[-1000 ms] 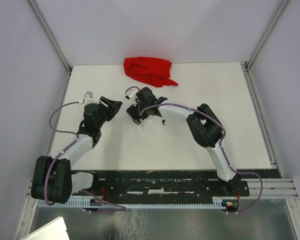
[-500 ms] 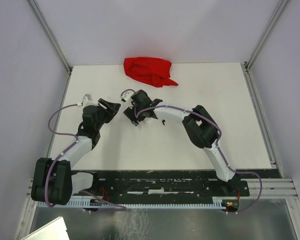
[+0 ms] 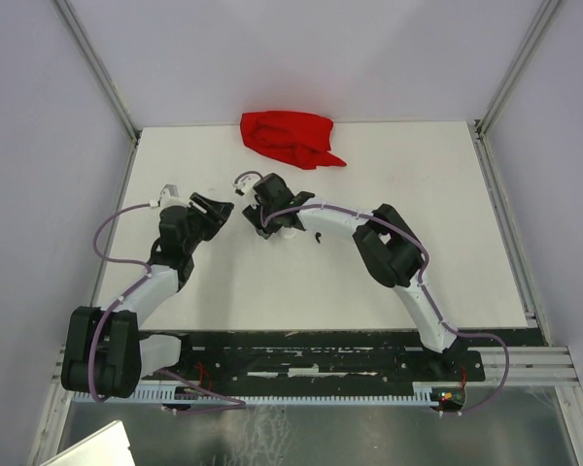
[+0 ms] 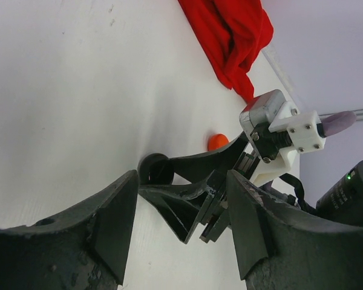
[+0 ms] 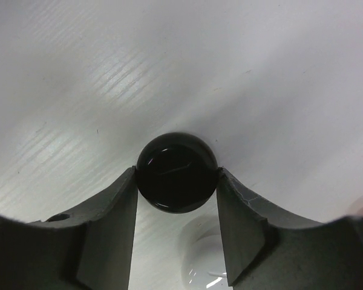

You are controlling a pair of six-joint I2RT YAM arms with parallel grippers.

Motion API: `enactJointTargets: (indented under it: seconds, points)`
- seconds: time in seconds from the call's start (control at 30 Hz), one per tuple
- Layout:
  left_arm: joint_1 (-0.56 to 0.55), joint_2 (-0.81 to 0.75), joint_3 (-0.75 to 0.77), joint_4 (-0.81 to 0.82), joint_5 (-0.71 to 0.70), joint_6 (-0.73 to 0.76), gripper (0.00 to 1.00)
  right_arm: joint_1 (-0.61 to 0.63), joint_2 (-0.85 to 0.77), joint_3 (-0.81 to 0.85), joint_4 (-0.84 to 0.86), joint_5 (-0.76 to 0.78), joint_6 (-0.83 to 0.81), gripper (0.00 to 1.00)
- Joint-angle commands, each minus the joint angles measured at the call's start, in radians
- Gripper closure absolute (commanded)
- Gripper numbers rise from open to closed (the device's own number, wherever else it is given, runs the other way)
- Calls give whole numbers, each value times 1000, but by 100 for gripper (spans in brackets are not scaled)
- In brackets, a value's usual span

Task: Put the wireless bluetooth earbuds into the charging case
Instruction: Pick up the charging case at the center of the board.

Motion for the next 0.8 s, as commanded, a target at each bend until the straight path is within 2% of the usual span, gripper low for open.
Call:
enactJointTargets:
  seconds: [0.0,0.1,0.27,0.5,0.77]
  points:
    - [9,-15,-9,18,23,-12,34,-4,-32,-36,75,31,-5,70]
    - [12,-16,-13,24,51,-14,33,-3,-133,-173,241,29,-28,74]
    - [15,3,-48,139,191,-53,32,-23,-329,-405,477,-46,-36,78]
    - [15,85,-48,274,413,-76,32,-65,-511,-571,531,-204,-45,78]
    - [7,110,-45,343,540,-72,32,-73,-615,-676,512,-273,-79,78]
